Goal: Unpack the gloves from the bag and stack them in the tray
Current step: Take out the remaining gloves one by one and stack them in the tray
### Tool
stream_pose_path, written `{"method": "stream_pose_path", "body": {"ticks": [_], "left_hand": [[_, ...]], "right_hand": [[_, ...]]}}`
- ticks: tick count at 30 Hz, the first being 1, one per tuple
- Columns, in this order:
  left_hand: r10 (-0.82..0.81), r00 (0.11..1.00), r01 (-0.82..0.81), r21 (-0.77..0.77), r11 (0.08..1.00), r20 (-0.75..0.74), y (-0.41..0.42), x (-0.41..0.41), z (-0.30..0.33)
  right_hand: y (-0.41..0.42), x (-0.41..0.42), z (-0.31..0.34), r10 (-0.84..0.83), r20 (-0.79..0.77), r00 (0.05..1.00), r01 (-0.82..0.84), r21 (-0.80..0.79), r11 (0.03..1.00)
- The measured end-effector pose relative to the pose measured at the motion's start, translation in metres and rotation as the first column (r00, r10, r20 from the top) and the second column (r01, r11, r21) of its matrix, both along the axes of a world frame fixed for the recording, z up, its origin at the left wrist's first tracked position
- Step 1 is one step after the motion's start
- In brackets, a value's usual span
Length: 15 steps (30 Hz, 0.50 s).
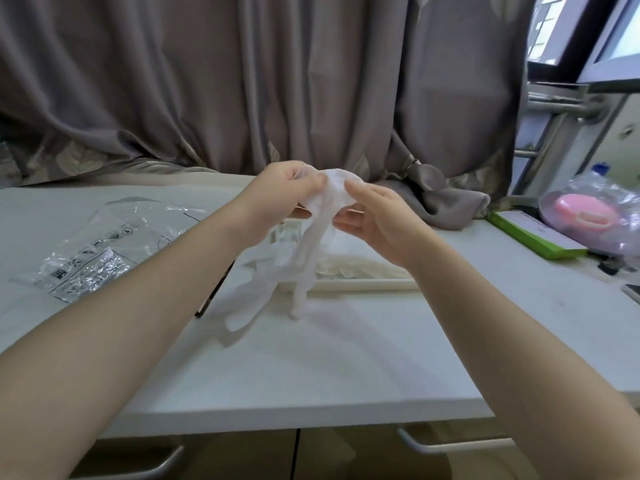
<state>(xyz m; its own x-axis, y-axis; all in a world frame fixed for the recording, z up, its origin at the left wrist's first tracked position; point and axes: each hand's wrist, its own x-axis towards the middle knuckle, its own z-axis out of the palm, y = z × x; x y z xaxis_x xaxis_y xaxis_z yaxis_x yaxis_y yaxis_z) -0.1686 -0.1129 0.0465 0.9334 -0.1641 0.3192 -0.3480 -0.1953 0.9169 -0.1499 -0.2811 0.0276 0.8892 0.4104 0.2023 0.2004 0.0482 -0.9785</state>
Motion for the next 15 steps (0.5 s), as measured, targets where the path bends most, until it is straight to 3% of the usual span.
{"method": "stream_pose_path", "body": {"ticks": [2,5,7,10,15], "left_hand": [[-0.022,1.0,0.022,-0.004,1.0,-0.004,-0.002,0.0,0.002],[-0.039,0.999,0.039,-0.013,0.999,0.007,-0.009,-0.001,0.007],[-0.058,0.998,0.058,-0.085,0.995,0.005,-0.013,-0.001,0.011],[-0.055,0.997,0.041,-0.222,0.974,-0.057,-0.016,0.0,0.014],[-0.057,0.992,0.02,-0.305,0.952,-0.112,-0.017,0.007,0.005]], "right_hand": [[-0.002,-0.005,-0.003,0.079,-0.008,0.997,-0.08,-0.069,0.994],[0.003,-0.007,-0.009,0.011,0.125,0.992,0.021,-0.252,0.968],[0.008,-0.007,-0.008,-0.101,0.127,0.987,0.123,-0.18,0.976],[0.001,-0.003,-0.003,-0.191,0.006,0.982,0.191,-0.031,0.981],[-0.014,-0.003,-0.002,-0.212,-0.008,0.977,0.212,-0.028,0.977]]}}
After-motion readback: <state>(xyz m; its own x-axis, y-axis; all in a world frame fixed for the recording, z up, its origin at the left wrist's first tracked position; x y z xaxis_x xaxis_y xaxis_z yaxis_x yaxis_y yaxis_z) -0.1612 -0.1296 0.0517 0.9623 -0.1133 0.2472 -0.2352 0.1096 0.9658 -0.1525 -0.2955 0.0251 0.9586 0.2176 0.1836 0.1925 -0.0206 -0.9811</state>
